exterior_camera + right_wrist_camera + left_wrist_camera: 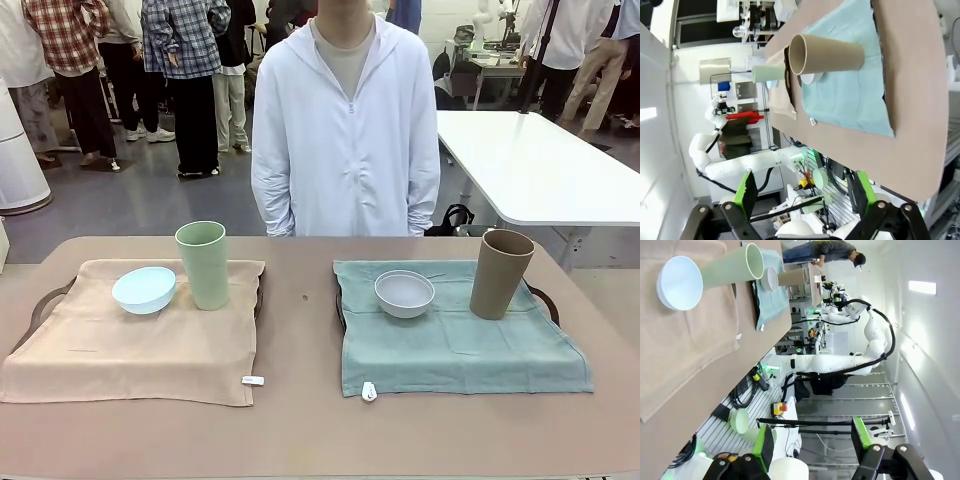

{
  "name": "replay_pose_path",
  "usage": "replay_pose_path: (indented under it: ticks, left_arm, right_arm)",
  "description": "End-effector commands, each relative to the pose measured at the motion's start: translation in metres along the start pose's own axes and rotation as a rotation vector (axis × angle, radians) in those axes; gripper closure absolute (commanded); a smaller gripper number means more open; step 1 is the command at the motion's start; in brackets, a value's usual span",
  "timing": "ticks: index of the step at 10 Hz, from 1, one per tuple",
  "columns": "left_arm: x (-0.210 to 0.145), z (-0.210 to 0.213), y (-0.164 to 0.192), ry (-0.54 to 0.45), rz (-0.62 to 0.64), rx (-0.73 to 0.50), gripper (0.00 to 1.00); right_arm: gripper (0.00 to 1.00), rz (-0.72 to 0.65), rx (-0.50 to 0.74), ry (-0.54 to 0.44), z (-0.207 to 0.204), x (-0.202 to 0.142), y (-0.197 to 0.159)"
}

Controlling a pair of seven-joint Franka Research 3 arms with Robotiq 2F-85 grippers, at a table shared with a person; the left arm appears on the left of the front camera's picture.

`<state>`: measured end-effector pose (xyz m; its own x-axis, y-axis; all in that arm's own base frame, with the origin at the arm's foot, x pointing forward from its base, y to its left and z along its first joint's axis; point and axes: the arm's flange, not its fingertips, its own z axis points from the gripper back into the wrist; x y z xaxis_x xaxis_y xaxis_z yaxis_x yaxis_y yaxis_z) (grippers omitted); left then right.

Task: Set up a tray with a mat and arrange the tableware.
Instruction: Place the Picnic Bowl and Reusable plastic cup back onto the Handle tray in front of the human's position.

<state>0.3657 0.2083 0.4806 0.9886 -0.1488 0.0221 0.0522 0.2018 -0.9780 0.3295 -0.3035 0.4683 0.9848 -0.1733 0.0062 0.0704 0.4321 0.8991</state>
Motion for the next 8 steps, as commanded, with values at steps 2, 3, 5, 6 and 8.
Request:
replay_pose_path:
  ticks: [2,3,5,6,8]
  left_arm:
    - [-0.0024,0.0031,-0.0035,-0.008,-0.008,0.004,0.17]
    - [-0.0024,0.0031,-0.0035,-0.008,-0.008,0.004,0.17]
    - [-0.0024,0.0031,-0.0035,-0.008,-0.008,0.004,0.17]
    - [-0.0024,0.0031,-0.0035,-0.008,-0.008,0.004,0.17]
    - [-0.0024,0.0031,-0.0035,-0.008,-0.008,0.004,0.17]
  right_arm:
    - [0.0,-0.007,0.03,0.006,0.0026,-0.007,-0.002]
    - [0.0,-0.007,0.03,0.006,0.0026,-0.007,-0.002]
    - [0.0,-0.007,0.03,0.006,0.0026,-0.007,-0.002]
    - [0.0,-0.007,0.03,0.006,0.0026,-0.007,-0.002]
    - [0.0,-0.007,0.03,0.006,0.0026,-0.007,-0.002]
